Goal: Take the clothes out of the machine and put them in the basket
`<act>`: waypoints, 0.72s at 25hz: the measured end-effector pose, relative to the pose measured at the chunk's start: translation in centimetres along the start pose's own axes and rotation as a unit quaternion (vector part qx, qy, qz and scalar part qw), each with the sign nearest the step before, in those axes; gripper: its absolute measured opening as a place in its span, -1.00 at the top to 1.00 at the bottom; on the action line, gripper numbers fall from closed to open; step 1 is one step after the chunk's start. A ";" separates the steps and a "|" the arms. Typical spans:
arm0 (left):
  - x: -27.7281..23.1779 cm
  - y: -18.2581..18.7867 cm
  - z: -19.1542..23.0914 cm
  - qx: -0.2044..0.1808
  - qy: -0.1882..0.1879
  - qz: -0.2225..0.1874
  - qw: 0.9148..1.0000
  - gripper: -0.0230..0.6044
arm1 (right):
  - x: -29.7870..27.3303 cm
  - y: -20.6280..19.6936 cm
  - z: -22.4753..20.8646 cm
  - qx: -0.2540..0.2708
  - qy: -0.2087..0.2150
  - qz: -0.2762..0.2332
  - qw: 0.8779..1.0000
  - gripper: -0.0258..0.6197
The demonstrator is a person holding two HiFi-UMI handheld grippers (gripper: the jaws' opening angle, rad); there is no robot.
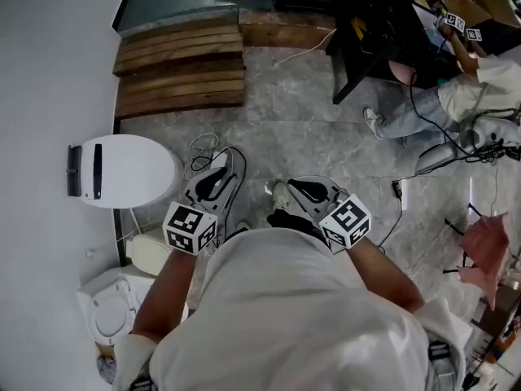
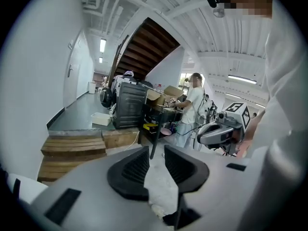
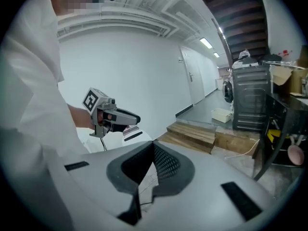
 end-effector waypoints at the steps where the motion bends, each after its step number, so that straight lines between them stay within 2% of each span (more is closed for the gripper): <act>1: -1.3 1.1 0.3 -0.001 0.006 -0.002 1.000 0.60 | 0.1 0.4 -1.6 0.001 0.004 0.001 1.000 0.91; 9: -8.0 7.0 1.7 0.004 0.035 -0.014 0.999 0.56 | -0.4 2.2 -10.1 -0.001 0.032 0.008 0.999 0.91; 18: -14.2 12.0 3.9 0.009 0.031 -0.022 0.999 0.55 | -2.5 4.2 -16.3 -0.016 0.055 0.012 0.998 0.91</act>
Point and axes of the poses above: the fingertips, and each gripper's own axes: x backward along the fingers, z to its left, y out of its top, the point moved 4 cm from there along x, backward along the fingers, and after that the axes turned 1 degree about y, right-handed, at the moved point
